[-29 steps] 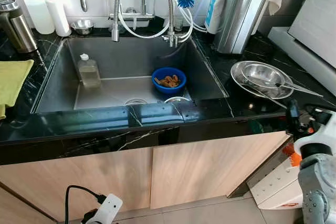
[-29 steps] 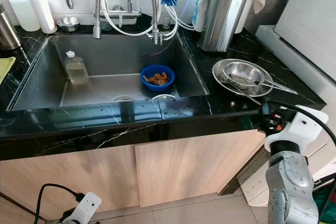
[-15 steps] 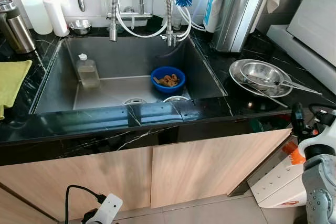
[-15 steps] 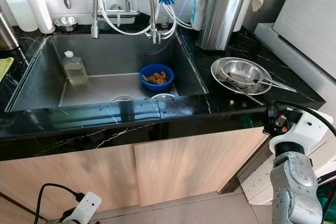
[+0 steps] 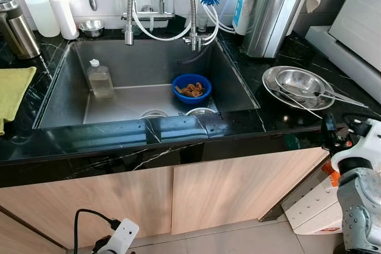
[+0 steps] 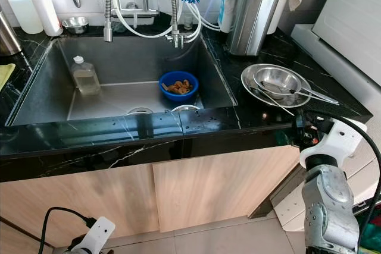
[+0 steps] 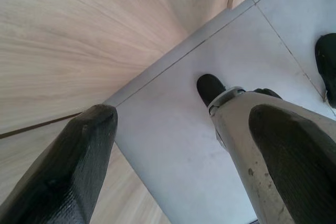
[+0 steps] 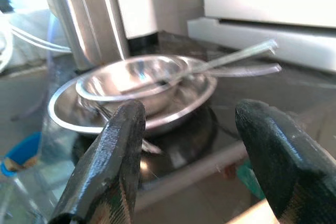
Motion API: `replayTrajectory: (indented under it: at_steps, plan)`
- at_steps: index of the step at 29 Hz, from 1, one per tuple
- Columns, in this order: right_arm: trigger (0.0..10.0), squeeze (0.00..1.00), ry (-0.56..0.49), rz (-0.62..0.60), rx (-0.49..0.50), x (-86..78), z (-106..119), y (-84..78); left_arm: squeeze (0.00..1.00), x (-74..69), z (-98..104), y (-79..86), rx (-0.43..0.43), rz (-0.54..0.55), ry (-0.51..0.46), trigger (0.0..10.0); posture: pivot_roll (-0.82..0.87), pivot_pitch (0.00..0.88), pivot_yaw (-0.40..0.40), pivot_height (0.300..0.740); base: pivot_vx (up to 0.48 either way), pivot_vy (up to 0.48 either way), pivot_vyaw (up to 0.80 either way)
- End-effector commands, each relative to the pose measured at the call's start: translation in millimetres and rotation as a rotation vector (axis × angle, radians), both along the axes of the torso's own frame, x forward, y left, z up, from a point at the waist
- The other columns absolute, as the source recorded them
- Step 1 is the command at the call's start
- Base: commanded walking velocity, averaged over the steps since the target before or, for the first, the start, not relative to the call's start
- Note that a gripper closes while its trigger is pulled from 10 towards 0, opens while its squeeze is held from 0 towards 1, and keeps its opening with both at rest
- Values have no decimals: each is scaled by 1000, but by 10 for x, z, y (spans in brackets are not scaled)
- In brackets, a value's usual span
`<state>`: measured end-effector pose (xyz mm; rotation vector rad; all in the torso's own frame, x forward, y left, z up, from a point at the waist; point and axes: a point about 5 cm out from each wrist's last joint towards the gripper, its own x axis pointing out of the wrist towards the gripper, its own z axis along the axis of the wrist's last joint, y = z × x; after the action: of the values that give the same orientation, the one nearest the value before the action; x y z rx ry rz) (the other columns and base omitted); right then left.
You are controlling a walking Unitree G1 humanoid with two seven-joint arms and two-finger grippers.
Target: Kitchen organization
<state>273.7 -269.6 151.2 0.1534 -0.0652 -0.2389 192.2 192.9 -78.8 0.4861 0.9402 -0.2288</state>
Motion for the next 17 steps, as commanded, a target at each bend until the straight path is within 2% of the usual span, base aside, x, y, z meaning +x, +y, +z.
replayTrajectory:
  at_steps: [1,7,17]
  plan:
    - [10000,0,-43,15,-18,6,109,19,0,45,23,-18,-1,-17,-17,10000,109,66,-80,740,0,0,0]
    - [10000,0,-67,36,-28,27,168,55,0,67,33,-32,-4,-20,-26,10000,108,65,-81,740,0,0,0]
    - [10000,0,-12,48,6,31,-9,68,0,72,33,-45,-6,-23,-22,10000,110,65,-82,740,0,0,0]
